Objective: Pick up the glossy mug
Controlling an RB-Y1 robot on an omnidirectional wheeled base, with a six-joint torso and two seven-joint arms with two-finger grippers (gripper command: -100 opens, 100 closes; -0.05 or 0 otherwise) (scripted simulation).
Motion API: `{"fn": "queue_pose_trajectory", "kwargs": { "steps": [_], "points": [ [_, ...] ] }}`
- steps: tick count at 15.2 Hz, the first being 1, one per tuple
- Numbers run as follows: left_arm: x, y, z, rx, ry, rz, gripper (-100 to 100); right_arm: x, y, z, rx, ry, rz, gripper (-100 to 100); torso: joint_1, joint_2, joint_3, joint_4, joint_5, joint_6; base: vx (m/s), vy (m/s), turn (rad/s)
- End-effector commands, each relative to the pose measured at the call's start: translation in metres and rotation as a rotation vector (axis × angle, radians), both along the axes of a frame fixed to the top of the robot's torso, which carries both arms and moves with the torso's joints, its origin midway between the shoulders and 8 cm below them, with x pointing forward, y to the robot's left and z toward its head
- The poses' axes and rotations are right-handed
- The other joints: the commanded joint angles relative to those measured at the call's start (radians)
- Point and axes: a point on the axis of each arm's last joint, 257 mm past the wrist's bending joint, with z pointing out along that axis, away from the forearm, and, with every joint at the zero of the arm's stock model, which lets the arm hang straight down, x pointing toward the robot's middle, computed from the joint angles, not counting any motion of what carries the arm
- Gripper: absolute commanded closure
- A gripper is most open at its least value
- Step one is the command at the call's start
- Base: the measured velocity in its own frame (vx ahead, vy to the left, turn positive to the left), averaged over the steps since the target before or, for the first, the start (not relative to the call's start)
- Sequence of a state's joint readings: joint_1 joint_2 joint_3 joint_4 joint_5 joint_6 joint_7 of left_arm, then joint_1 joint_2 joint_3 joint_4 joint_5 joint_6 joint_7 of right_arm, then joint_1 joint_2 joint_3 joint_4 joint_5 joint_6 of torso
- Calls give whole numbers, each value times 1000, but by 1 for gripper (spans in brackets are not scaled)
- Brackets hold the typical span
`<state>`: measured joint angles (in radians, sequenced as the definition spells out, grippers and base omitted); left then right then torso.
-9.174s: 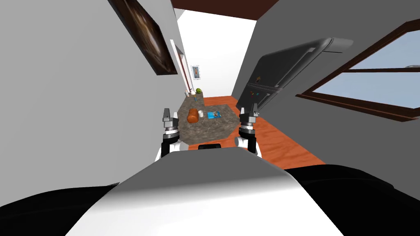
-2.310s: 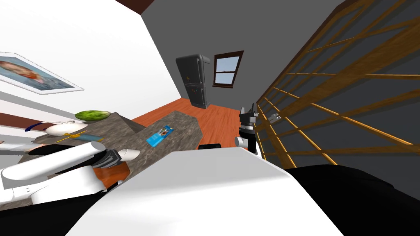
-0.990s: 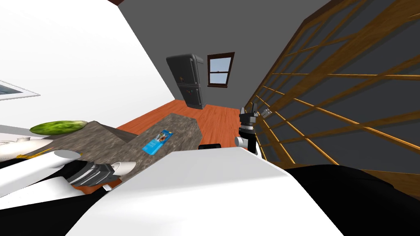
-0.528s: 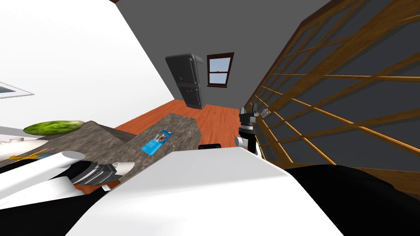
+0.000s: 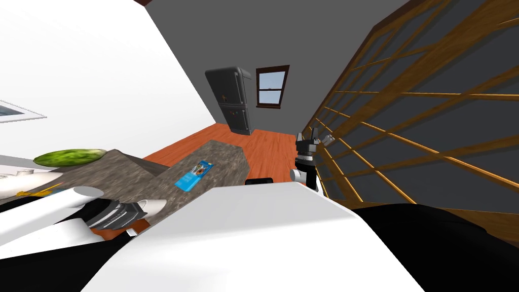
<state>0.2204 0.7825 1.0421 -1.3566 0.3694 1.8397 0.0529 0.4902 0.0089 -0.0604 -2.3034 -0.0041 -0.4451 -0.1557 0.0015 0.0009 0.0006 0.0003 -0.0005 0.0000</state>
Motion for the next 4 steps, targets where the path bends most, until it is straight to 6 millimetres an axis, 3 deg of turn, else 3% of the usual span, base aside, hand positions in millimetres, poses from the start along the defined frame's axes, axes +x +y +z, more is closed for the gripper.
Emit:
{"fn": "queue_pose_trajectory", "kwargs": {
  "steps": [1, 4],
  "points": [
    [0, -3, 5, -1, 0, -2, 100, 0, 0, 0, 0, 0, 0, 0, 0, 0, 0, 0, 0, 0, 8, 22, 10],
    [0, -5, 6, -1, -1, -2, 100, 0, 0, 0, 0, 0, 0, 0, 0, 0, 0, 0, -1, 0, 7, 18, 9]
  ]
}}
